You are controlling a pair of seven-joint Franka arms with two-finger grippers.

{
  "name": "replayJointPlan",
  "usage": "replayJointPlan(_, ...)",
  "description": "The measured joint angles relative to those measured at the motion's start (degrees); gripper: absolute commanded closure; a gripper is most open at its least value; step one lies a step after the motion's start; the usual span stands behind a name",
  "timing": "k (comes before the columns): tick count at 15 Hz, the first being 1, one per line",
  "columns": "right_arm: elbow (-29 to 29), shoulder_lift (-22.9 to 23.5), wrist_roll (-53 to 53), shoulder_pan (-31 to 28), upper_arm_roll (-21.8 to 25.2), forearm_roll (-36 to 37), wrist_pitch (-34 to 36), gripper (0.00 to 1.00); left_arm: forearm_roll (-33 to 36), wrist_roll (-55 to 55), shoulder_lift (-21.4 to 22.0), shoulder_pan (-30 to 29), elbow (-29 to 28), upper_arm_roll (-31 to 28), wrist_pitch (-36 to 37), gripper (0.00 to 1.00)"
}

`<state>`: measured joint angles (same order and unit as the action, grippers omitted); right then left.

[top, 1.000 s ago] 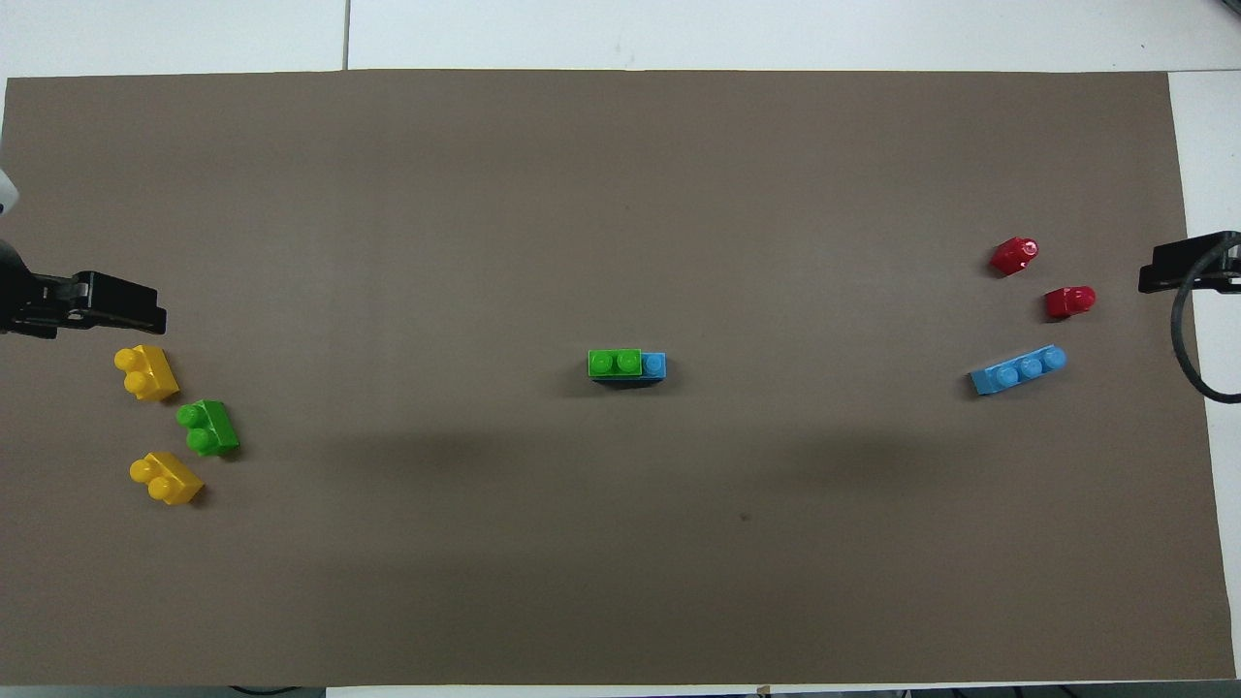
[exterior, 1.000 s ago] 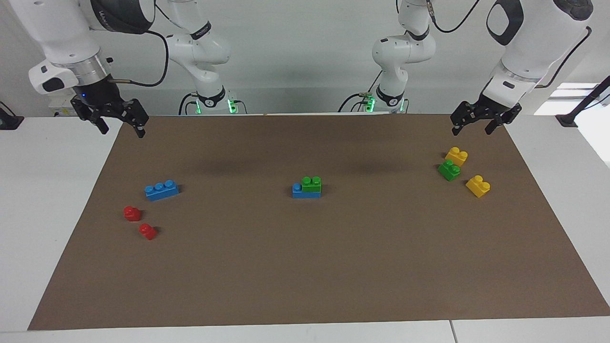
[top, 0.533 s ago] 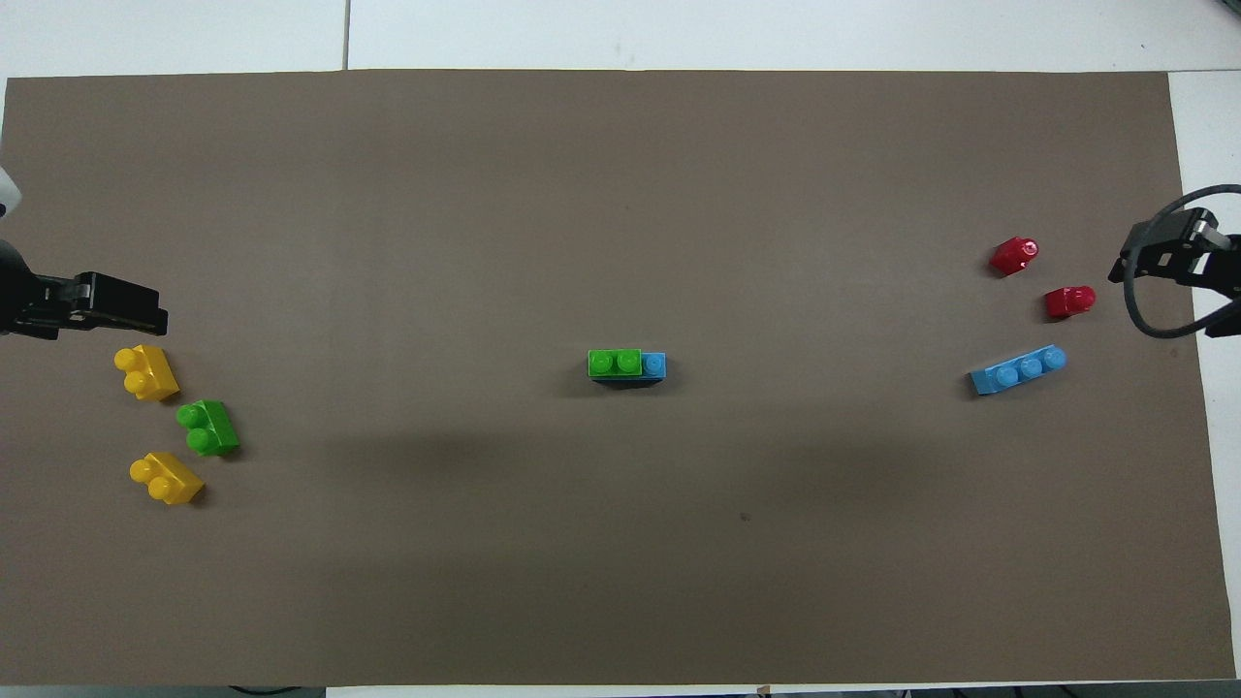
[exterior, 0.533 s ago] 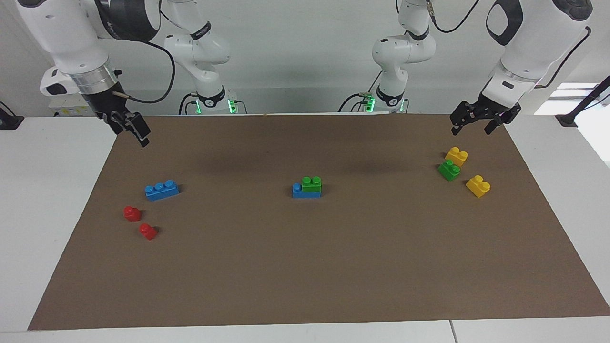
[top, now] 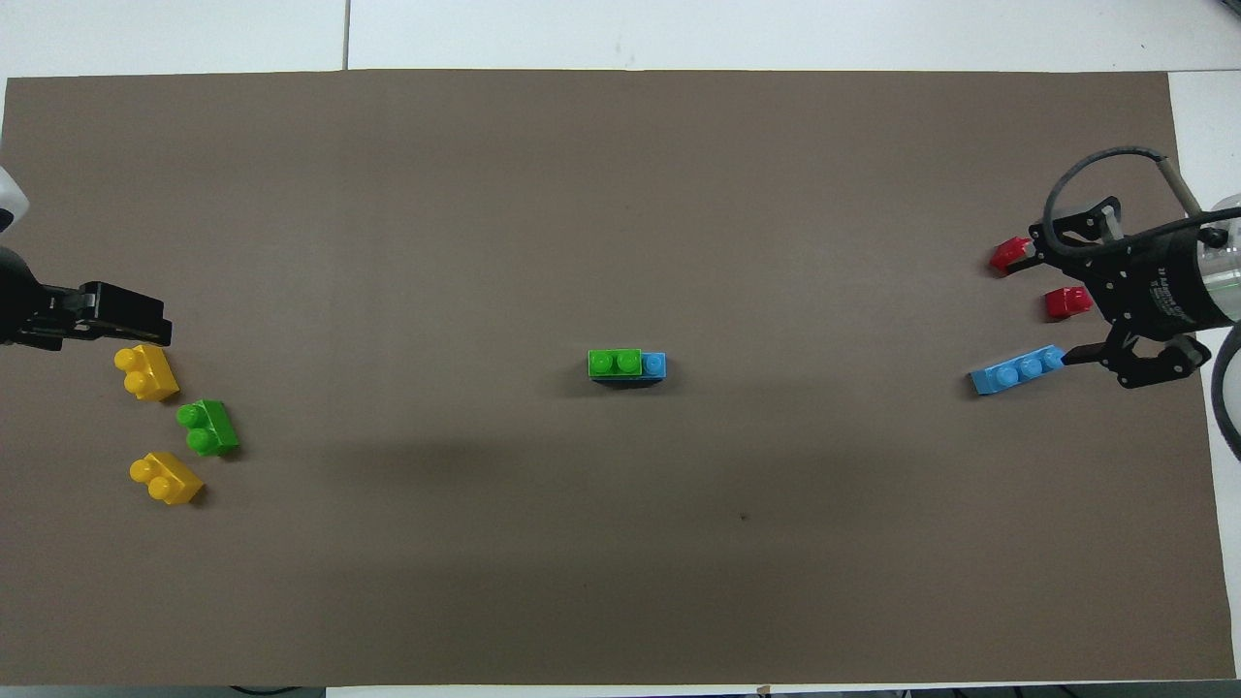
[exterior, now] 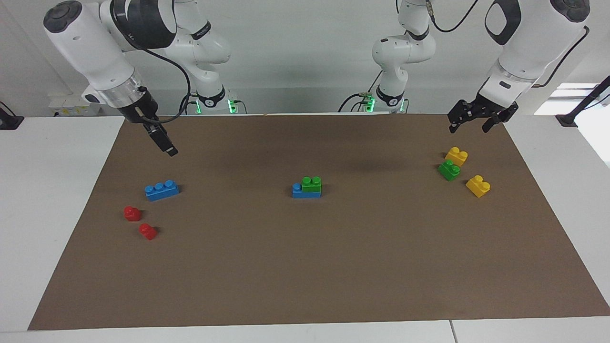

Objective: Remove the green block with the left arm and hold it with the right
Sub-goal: 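Move the left gripper to the green end while the right gripper reaches the blue end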

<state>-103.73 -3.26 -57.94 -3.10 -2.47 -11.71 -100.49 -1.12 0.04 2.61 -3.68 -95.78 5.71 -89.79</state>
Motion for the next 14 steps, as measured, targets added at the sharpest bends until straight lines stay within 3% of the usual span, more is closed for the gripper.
replayJointPlan(7,-2.97,1.88,-11.87,1.93,0.02,-9.34,-4.16,0.04,-0.1,-18.75,1.45,3.65,-3.17,0.77,0.14,0.0)
replayJointPlan(14,-3.36,5.5,-22.4,5.24,0.01,-16.21,-6.8,0.04,-2.9,-55.0,3.32,10.36,-7.42,1.18,-4.08,0.0)
